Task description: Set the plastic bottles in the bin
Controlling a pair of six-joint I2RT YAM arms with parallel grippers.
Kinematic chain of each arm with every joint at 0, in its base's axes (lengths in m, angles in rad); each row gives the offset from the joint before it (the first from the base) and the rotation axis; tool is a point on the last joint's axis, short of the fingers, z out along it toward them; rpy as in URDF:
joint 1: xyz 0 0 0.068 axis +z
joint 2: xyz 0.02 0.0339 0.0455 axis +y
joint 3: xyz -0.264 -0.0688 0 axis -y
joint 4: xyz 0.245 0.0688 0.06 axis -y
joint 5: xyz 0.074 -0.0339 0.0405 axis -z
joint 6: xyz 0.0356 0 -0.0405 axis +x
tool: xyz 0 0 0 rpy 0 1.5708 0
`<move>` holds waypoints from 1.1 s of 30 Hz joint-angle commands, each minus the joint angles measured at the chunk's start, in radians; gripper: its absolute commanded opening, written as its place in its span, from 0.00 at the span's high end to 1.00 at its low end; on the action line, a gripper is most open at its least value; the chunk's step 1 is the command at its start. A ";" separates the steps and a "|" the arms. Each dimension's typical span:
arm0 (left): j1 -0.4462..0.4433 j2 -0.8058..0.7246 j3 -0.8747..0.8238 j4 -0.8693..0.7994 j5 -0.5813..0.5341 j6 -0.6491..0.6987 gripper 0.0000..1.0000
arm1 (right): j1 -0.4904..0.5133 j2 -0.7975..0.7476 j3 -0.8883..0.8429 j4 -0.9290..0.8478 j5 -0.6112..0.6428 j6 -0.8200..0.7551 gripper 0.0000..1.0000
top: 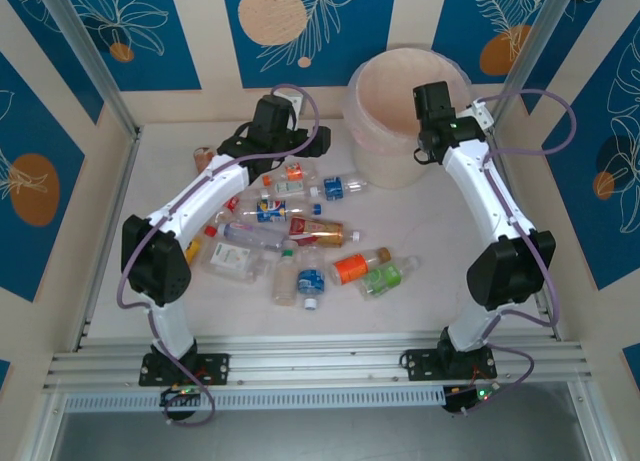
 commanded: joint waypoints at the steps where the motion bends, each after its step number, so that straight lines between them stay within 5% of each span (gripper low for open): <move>1: 0.006 -0.027 0.010 0.010 0.001 0.001 0.01 | 0.002 -0.027 -0.021 -0.089 0.016 0.014 0.89; 3: 0.006 -0.020 0.024 0.001 0.000 0.005 0.00 | 0.003 -0.035 -0.022 -0.109 0.010 0.017 1.00; 13: 0.006 0.084 0.160 -0.041 0.055 0.000 0.01 | 0.019 -0.046 0.041 -0.246 -0.033 0.027 1.00; 29: 0.010 0.042 0.109 -0.003 0.107 -0.016 0.01 | 0.115 -0.137 0.104 -0.577 0.043 0.162 1.00; 33: 0.011 0.023 0.081 0.002 0.100 -0.015 0.00 | 0.117 -0.186 0.017 -0.529 0.037 0.151 1.00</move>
